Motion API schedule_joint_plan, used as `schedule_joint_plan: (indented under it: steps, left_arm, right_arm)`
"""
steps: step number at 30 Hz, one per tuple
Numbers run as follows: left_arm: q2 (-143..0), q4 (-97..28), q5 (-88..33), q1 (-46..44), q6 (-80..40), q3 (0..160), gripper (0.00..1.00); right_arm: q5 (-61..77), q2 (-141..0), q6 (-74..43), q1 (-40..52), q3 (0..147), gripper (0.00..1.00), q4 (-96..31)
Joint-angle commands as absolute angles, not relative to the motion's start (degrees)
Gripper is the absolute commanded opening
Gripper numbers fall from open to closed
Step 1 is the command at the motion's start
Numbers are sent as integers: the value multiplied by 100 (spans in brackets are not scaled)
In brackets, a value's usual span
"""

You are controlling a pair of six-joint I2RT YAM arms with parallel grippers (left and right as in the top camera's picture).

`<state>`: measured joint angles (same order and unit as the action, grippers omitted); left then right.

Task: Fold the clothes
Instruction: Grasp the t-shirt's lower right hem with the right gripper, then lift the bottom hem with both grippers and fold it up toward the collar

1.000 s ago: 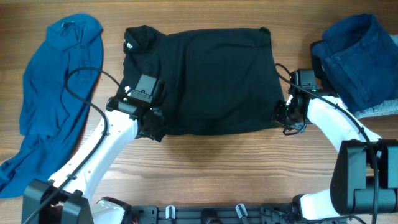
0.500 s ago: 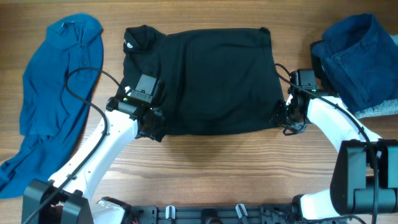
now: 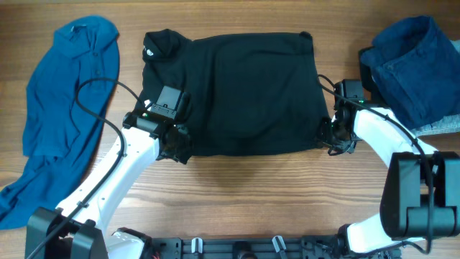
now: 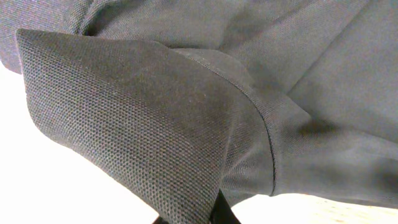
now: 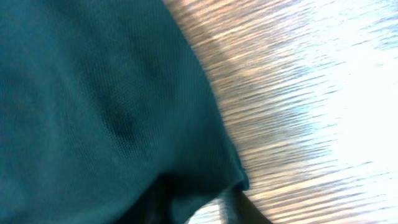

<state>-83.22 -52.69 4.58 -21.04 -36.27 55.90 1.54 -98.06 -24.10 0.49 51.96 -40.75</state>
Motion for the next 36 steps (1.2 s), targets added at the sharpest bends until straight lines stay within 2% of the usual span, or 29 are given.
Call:
schedule_joint_plan:
  steps: [1, 6, 11, 23, 31, 36]
  left_arm:
    - [-8195, -5256, 454, -2075, -3640, 5675, 4]
    - [-8171, -5258, 454, -2075, -3640, 5675, 4]
    - [-7791, -5649, 405, -2075, -3642, 5756, 4]
    - [-6890, -6077, -670, -2078, -3647, 5756, 4]
    - [-6899, -6532, -961, -2421, -3837, 5754, 4]
    - [-6901, -6514, -537, -2727, -3951, 5754, 4]
  right_arm:
    - [298, -10291, -2414, 78, 5013, 4, -3835]
    - [891, -10147, -2246, 78, 5247, 4, -3994]
    - [915, -9343, -2180, 78, 5677, 4, -4648]
    - [904, -7395, -2075, 78, 5739, 4, -5728]
    - [840, -7175, -2097, 27, 5739, 4, -6473]
    - [690, -7177, -2099, -165, 5736, 5, -6130]
